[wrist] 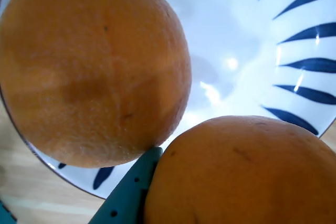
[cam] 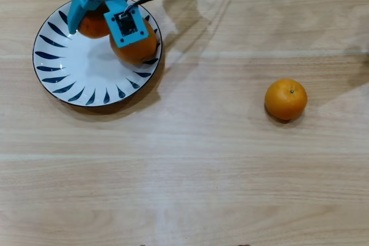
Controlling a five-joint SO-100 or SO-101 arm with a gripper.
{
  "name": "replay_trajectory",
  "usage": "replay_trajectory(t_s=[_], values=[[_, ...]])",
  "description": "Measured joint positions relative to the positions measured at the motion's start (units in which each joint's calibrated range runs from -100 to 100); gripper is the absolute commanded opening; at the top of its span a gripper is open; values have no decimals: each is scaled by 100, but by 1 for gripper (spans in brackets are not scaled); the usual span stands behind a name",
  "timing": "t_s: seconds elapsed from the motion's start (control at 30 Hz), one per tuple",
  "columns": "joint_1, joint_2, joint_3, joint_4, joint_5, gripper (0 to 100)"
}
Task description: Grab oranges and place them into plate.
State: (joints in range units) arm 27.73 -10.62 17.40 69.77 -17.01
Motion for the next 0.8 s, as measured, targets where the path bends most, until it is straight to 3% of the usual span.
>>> replay_trajectory(t_s=[0.13, 0.43, 0.57, 0.8], values=[[0, 178, -80, -112, -26, 57], [-228, 229, -204, -112, -292, 57], [-768, 110, -514, 26, -469, 50], [-2178, -59, -1903, 1206, -1236, 40]])
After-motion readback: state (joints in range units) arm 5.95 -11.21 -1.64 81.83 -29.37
